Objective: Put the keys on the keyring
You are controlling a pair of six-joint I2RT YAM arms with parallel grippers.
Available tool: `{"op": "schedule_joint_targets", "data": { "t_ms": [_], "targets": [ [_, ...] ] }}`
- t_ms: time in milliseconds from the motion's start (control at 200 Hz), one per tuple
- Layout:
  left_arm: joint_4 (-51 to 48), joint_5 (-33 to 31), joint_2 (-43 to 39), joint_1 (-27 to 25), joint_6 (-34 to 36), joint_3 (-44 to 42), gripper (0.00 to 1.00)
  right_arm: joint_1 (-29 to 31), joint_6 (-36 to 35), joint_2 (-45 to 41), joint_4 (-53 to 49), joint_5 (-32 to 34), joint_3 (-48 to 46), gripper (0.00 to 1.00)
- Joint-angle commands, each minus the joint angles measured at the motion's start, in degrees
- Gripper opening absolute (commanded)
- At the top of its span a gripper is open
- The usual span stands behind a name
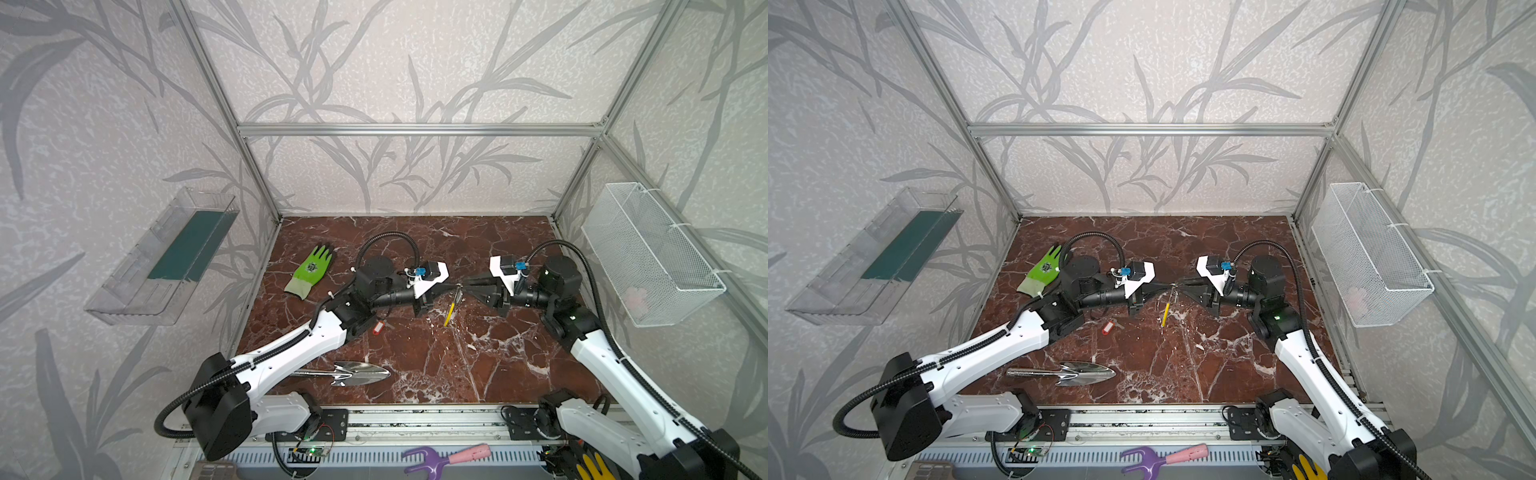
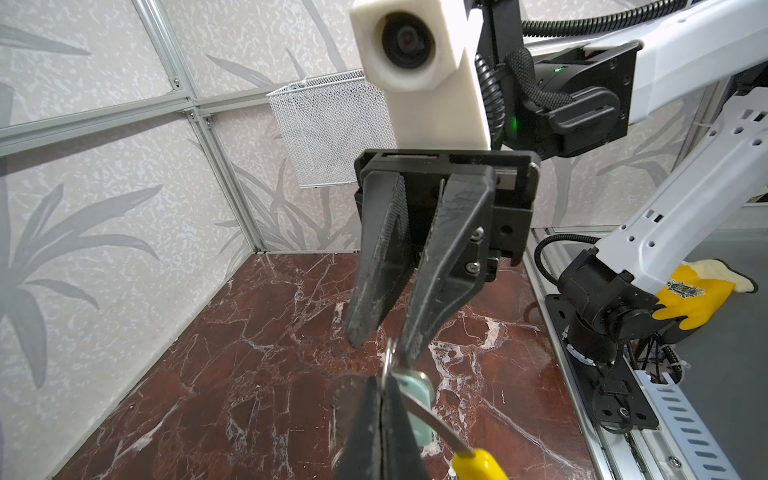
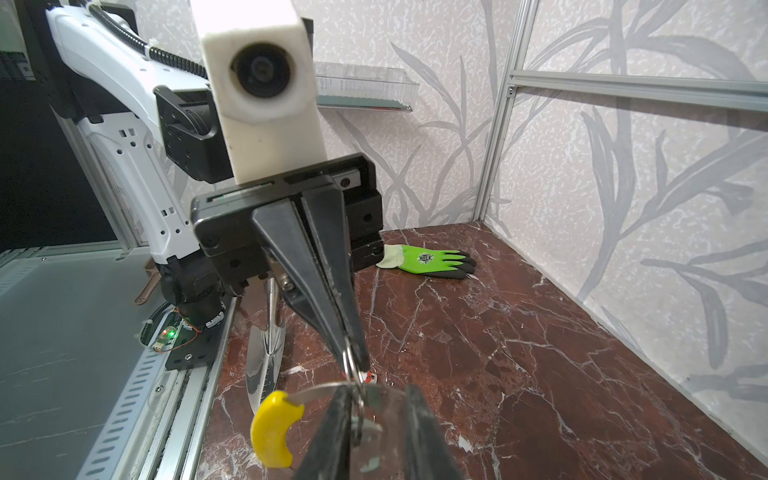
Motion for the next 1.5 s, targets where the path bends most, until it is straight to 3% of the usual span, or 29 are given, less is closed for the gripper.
{"op": "schedule_joint_targets", "data": {
  "t_ms": [0, 250, 390, 565, 715, 915, 1190, 1494],
  "targets": [
    [0.5, 1.5, 0.4, 0.3, 0.6, 2.7, 0.0, 0.5, 0.2, 0.4, 1.6, -1.5, 2.2, 0.22],
    [0.9, 1.4, 0.6, 0.3, 0.4, 3.2, 0.0, 0.7, -2.0, 0.9, -0.6, -1.5, 2.2, 0.11],
    [-0.1, 1.1, 1.0, 0.4, 1.1, 3.5, 0.0, 0.7, -3.2, 0.9, -1.6, -1.4, 2.7, 0.0],
    [-8.1, -1.3, 1.4, 0.4, 6.5, 6.2, 0.0, 0.7, -7.7, 0.6, -9.8, 0.3, 5.5, 0.0],
    [-20.4, -4.7, 2.5, 0.2, 15.0, 11.7, 0.19, 0.7, -14.6, 1.2, -23.7, 3.2, 10.3, 0.0],
    [-32.6, -9.6, 4.5, -1.3, 25.1, 19.2, 0.24, 1.5, -18.7, 2.8, -35.0, 7.4, 15.0, 0.0],
    [-40.5, -11.3, 7.3, -3.9, 31.8, 25.2, 0.24, 3.4, -20.0, 4.3, -40.6, 10.7, 18.3, 0.0],
    [-43.9, -10.2, 9.0, -5.0, 32.6, 27.7, 0.25, 4.1, -19.5, 4.5, -41.4, 11.5, 19.0, 0.0]
  ]
}}
